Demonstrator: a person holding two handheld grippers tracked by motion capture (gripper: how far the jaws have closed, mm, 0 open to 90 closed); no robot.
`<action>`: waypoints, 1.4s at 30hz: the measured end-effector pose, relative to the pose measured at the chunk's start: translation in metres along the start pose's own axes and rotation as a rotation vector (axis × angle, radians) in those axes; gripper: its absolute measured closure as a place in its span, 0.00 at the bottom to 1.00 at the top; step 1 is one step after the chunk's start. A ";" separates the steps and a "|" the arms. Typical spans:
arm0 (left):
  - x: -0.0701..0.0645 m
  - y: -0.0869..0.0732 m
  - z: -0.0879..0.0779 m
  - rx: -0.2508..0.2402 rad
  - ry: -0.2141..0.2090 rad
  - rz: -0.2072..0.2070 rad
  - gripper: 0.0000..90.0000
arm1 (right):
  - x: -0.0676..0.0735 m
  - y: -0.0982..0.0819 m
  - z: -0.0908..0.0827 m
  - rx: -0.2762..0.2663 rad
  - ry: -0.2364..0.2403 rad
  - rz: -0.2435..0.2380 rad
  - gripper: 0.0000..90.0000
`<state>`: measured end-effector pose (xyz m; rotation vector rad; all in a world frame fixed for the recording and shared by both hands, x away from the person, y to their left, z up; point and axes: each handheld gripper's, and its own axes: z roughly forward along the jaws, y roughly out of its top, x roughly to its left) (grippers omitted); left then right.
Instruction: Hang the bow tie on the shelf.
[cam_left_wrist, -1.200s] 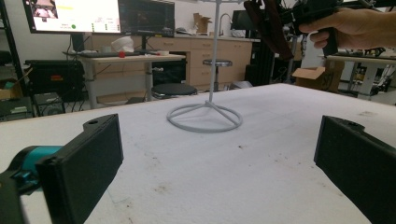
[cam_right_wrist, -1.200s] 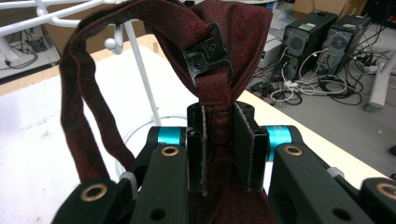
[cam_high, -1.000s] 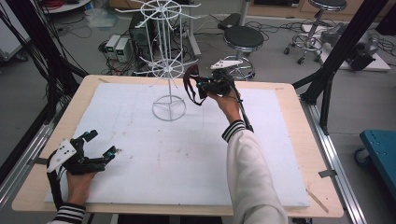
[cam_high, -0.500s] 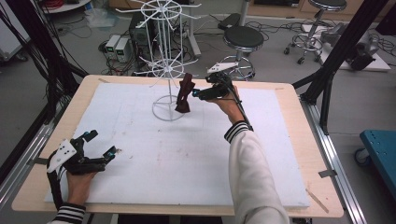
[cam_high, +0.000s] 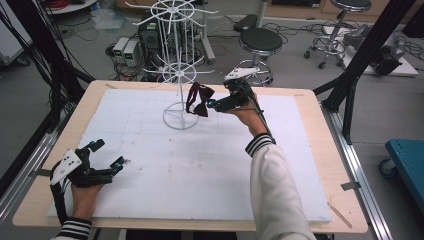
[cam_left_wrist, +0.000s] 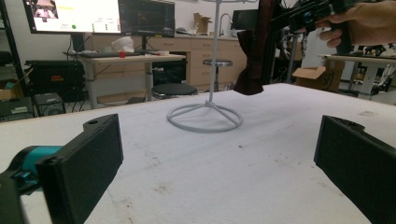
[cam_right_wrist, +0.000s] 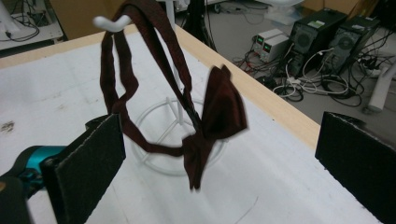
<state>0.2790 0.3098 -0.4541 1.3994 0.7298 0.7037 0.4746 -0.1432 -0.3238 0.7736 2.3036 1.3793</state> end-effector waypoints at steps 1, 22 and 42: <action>0.000 0.000 0.000 0.000 0.000 -0.002 0.02 | 0.001 -0.002 -0.006 -0.010 -0.002 0.008 0.01; 0.000 0.000 0.000 -0.001 -0.001 -0.002 0.02 | 0.032 -0.099 -0.131 -0.207 -0.111 0.058 0.01; 0.000 0.000 0.000 -0.002 0.001 -0.003 0.02 | 0.077 -0.211 -0.155 -0.381 -0.328 0.088 0.01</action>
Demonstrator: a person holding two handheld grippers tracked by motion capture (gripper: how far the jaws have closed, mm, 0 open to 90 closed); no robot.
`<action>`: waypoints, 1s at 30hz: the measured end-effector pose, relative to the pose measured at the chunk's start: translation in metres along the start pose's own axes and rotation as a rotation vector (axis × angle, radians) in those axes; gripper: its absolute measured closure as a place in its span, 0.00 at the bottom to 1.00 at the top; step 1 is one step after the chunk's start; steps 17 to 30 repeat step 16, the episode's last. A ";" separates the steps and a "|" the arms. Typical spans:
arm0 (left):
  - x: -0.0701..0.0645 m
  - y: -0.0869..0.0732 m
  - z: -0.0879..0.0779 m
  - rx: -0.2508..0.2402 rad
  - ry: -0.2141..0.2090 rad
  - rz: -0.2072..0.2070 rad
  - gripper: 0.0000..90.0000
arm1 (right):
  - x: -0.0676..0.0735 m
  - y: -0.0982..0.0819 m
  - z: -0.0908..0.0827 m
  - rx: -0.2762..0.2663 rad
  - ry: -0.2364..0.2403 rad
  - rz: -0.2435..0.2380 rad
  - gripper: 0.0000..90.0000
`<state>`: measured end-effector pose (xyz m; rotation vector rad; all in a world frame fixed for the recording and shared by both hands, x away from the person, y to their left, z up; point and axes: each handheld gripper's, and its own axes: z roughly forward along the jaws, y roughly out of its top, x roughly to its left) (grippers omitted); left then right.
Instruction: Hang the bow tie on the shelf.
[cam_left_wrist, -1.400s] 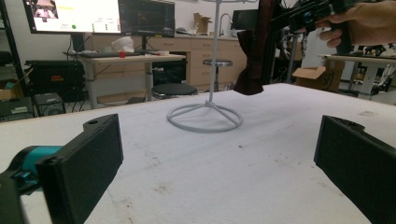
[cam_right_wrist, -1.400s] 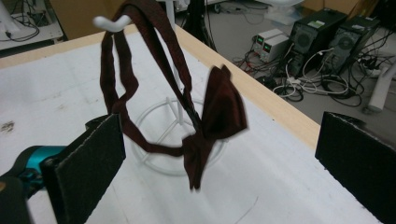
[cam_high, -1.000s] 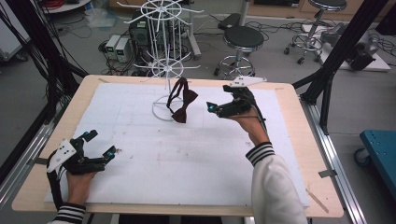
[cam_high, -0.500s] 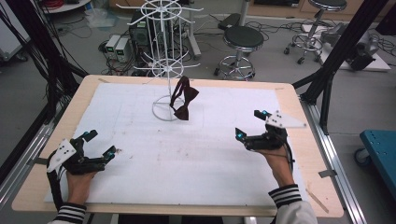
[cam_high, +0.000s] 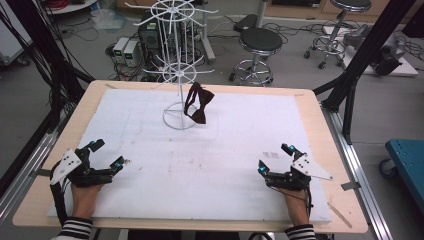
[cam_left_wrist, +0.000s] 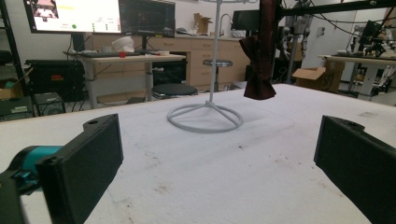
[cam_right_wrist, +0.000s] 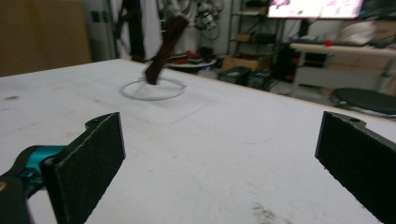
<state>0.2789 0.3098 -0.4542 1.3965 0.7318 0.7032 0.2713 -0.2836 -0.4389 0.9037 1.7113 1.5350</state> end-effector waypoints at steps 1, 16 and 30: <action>0.000 0.000 0.000 0.002 -0.002 0.004 0.02 | 0.000 -0.002 -0.001 -0.012 -0.022 -0.013 0.01; -0.001 0.000 0.000 0.003 -0.004 0.016 0.02 | -0.003 -0.013 0.000 -0.028 -0.027 0.039 0.01; -0.001 0.000 0.000 0.003 -0.004 0.016 0.02 | -0.003 -0.013 0.000 -0.028 -0.027 0.039 0.01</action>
